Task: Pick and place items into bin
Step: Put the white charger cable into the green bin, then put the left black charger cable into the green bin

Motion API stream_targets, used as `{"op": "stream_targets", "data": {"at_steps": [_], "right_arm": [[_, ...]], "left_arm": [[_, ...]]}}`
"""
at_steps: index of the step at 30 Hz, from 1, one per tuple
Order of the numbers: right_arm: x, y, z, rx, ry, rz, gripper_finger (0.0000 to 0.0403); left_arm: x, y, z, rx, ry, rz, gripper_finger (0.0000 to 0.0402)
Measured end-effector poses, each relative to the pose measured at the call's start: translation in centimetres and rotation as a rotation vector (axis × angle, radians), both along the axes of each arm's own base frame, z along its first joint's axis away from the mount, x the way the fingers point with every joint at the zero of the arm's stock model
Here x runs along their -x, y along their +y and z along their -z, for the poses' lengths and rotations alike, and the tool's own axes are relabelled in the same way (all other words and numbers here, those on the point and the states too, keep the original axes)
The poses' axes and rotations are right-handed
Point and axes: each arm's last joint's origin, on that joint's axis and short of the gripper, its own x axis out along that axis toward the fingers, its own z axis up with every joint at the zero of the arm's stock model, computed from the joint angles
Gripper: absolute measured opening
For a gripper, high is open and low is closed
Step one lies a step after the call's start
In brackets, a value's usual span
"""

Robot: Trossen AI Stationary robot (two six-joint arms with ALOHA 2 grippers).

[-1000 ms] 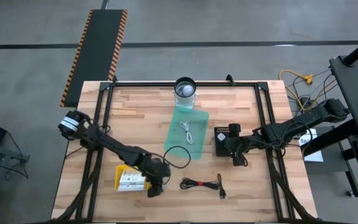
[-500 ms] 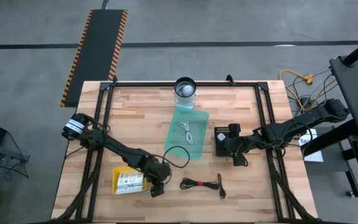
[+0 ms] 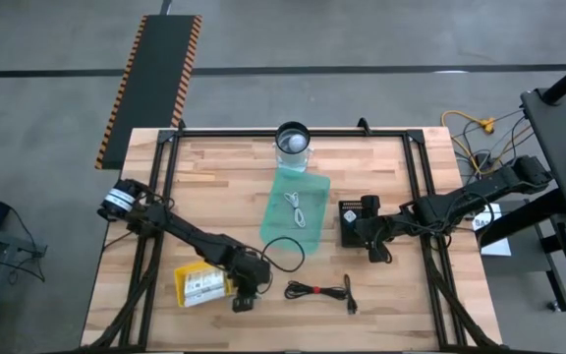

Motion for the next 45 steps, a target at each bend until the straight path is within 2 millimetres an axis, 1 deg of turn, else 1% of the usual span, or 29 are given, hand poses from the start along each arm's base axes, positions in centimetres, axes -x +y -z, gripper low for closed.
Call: {"op": "stream_targets", "data": {"at_steps": [4,7,9,11,13,15,17,19,22,25,27,30,32,35,37,40,42,45], "right_arm": [[0.0,0.0,0.0,0.001,0.0,-0.001,0.0224],[0.0,0.0,0.0,0.001,0.0,-0.001,0.0224],[0.0,0.0,0.0,0.001,0.001,-0.002,0.0224],[0.0,0.0,0.0,0.001,0.001,-0.001,0.0224],[0.0,0.0,0.0,0.001,0.001,-0.002,0.0224],[0.0,0.0,0.0,0.001,0.002,-0.002,0.0224],[0.0,0.0,0.0,-0.001,0.001,0.001,0.0224],[0.0,0.0,0.0,0.0,0.002,0.002,0.0224],[0.0,0.0,0.0,-0.002,0.001,0.002,0.0224],[0.0,0.0,0.1,-0.001,0.002,0.002,0.0224],[0.0,0.0,0.1,-0.001,0.004,0.003,0.0224],[0.0,0.0,0.1,-0.003,0.004,0.005,0.0224],[0.1,0.0,0.1,-0.004,0.005,0.006,0.0224],[0.1,0.0,0.1,-0.01,0.009,0.017,0.0224],[0.1,0.0,0.1,-0.01,0.007,0.016,0.0224],[0.1,0.0,0.2,-0.007,0.012,0.014,0.0224],[0.1,0.0,0.2,-0.007,0.012,0.014,0.0224],[0.2,0.0,0.2,-0.005,0.014,0.013,0.0224]], "left_arm": [[-1.0,0.3,-1.4,-0.051,-0.108,0.099,0.0018],[-1.9,0.5,-3.9,-0.091,-0.268,0.199,0.0017],[-2.3,0.8,-5.7,-0.169,-0.386,0.249,0.0016],[-2.5,1.4,-7.3,-0.291,-0.486,0.274,0.0016],[-2.3,2.1,-9.1,-0.468,-0.58,0.261,0.0015],[-2.2,3.1,-10.9,-0.661,-0.657,0.192,0.0016],[-2.0,4.2,-11.9,-0.813,-0.697,0.111,0.0017],[-2.4,5.5,-12.2,-0.86,-0.722,0.07,0.0017],[-2.7,7.7,-11.6,-0.882,-0.685,0.05,0.0017],[-3.2,9.8,-10.5,-0.906,-0.626,0.008,0.0023],[-3.8,11.0,-9.9,-0.915,-0.611,-0.023,0.0034],[-4.3,11.9,-9.6,-0.876,-0.621,-0.027,0.0065],[-4.4,11.9,-9.7,-0.822,-0.638,-0.027,0.0096],[-4.4,11.8,-9.7,-0.784,-0.64,-0.024,0.0151],[-4.3,11.4,-9.7,-0.747,-0.644,-0.026,0.019],[-4.3,10.2,-9.7,-0.615,-0.663,-0.004,0.0238],[-4.1,9.1,-9.6,-0.535,-0.672,0.036,0.0259],[-3.8,7.0,-9.7,-0.48,-0.693,0.112,0.0271]]}}
